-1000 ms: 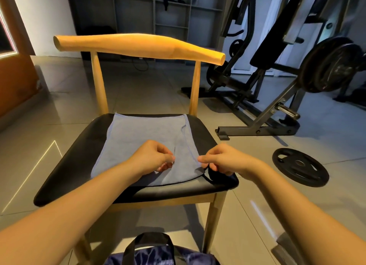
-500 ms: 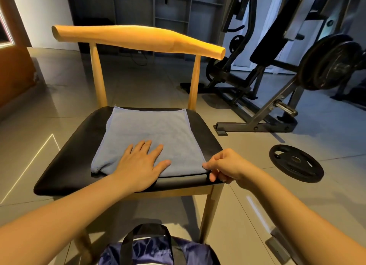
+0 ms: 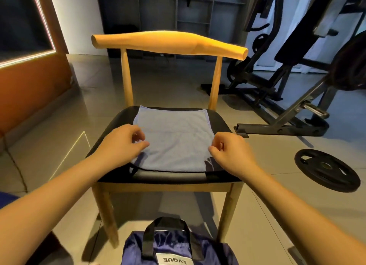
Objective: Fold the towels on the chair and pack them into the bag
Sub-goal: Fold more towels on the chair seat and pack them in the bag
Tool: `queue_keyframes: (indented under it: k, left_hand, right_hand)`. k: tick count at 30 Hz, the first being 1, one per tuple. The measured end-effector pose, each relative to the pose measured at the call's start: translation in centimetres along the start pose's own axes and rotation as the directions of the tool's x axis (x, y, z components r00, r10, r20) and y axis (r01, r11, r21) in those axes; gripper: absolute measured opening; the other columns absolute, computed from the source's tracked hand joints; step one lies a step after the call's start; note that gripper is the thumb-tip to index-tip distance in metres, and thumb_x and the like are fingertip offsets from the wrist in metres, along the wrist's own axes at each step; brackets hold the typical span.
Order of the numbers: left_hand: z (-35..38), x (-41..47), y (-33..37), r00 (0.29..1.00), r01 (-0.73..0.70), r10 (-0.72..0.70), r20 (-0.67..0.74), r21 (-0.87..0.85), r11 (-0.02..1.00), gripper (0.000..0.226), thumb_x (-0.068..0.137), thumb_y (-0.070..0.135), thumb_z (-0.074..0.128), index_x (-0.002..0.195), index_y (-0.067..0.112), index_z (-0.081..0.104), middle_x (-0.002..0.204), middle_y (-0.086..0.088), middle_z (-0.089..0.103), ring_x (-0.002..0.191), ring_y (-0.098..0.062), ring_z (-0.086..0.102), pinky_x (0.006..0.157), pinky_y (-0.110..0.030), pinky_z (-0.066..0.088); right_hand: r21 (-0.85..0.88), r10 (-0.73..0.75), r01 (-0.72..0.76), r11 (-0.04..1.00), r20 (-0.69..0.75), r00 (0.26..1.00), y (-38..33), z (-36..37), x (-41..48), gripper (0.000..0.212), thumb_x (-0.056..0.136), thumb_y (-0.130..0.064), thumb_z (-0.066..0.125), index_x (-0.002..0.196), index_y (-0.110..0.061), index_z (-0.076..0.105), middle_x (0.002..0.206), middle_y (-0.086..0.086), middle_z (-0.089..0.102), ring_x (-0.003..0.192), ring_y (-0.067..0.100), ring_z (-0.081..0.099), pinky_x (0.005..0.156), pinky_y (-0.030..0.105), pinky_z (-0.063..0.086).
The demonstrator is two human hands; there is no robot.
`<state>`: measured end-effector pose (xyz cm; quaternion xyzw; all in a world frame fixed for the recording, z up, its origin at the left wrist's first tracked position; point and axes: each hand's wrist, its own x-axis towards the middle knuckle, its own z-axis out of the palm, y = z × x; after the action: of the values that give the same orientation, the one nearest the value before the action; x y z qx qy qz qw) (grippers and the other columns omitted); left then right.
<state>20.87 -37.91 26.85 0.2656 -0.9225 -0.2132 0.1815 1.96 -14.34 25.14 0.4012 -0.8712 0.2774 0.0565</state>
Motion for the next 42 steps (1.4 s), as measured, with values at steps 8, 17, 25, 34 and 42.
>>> queue_keyframes:
  k: [8,17,25,34,42]
  left_hand:
    - [-1.8,-4.2,-4.3,0.926,0.350,-0.317,0.206,-0.153,0.924,0.025,0.075,0.032,0.090,0.087,0.018,0.074,0.080,-0.006,0.072,0.079,-0.020,0.067,0.066,-0.027,0.051]
    - [1.0,-4.2,-3.9,0.957,0.273,-0.288,-0.046,-0.203,0.940,0.009,0.088,0.026,0.078,0.082,0.024,0.072,0.078,0.003,0.071,0.079,-0.017,0.067,0.073,-0.037,0.059]
    - [-2.1,-3.1,-4.7,0.945,0.318,-0.327,-0.007,-0.222,0.922,0.011,0.089,0.009,0.069,0.080,0.012,0.075,0.081,-0.006,0.071,0.079,-0.020,0.064,0.063,-0.024,0.047]
    - [0.0,-4.4,-4.4,0.985,-0.162,0.168,-0.046,0.108,0.981,0.017,0.088,0.024,0.068,0.103,0.032,0.065,0.107,0.014,0.056,0.098,-0.007,0.055,0.084,-0.026,0.051]
    - [0.4,-3.7,-4.0,0.977,-0.211,0.205,0.053,0.352,0.912,0.021,0.095,0.054,0.057,0.091,0.036,0.067,0.084,0.016,0.064,0.077,-0.003,0.059,0.072,-0.022,0.054]
  right_hand:
    - [-0.143,-0.265,0.303,0.942,0.235,0.935,0.1,1.9,-0.1,0.017,0.097,-0.040,0.062,0.103,-0.029,0.073,0.104,-0.012,0.059,0.095,0.009,0.057,0.082,0.033,0.056]
    - [-0.111,-0.263,0.297,0.948,0.249,0.932,0.4,1.8,-0.2,0.012,0.096,-0.034,0.064,0.101,-0.029,0.074,0.104,-0.013,0.061,0.094,0.009,0.058,0.080,0.029,0.056]
    - [-0.078,-0.268,0.299,0.951,0.274,0.924,0.9,1.7,-0.2,0.012,0.096,-0.035,0.065,0.104,-0.029,0.073,0.109,-0.013,0.062,0.097,0.008,0.059,0.084,0.024,0.055]
    - [-0.109,-0.311,0.364,0.925,0.334,0.890,0.9,0.0,-1.0,0.025,0.088,-0.051,0.070,0.106,-0.036,0.062,0.104,-0.021,0.052,0.091,0.004,0.054,0.069,0.012,0.042]
    - [-0.242,-0.275,0.378,0.894,0.370,0.887,2.1,-0.9,-2.2,0.021,0.086,-0.040,0.072,0.099,-0.035,0.057,0.105,-0.016,0.048,0.096,0.009,0.047,0.079,0.026,0.054]
